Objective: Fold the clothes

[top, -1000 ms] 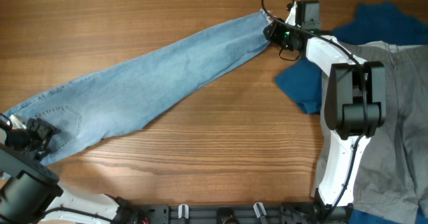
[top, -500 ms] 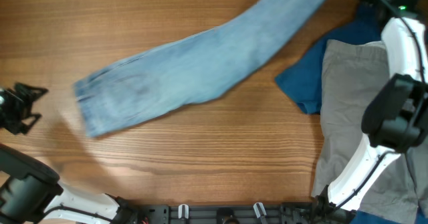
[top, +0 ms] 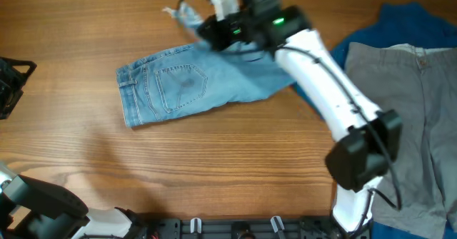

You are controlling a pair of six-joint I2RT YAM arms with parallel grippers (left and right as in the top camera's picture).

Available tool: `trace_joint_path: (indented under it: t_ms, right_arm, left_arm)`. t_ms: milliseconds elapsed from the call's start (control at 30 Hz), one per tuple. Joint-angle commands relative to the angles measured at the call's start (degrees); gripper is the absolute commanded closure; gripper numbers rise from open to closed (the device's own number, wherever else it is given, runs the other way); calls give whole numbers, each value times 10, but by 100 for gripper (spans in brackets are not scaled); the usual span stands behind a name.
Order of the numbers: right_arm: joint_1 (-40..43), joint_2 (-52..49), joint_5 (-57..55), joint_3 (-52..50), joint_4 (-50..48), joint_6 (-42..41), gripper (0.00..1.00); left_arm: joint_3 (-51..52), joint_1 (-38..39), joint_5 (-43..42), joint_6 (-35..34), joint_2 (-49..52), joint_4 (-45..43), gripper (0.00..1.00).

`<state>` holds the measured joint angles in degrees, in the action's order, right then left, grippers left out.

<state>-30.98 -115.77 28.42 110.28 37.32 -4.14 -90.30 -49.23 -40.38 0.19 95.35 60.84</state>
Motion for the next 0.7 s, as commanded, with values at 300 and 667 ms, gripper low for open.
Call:
trace_joint_path:
  t_ms: [300,667]
  right_arm:
    - [-122,-77,-16,-2,-108,26,96]
    - [-145,-130,-60,-3,-103,-15,16]
  left_arm:
    - [-6,1,2,12,-1,3,11]
    - [-6,1,3,9,-1,-3,9]
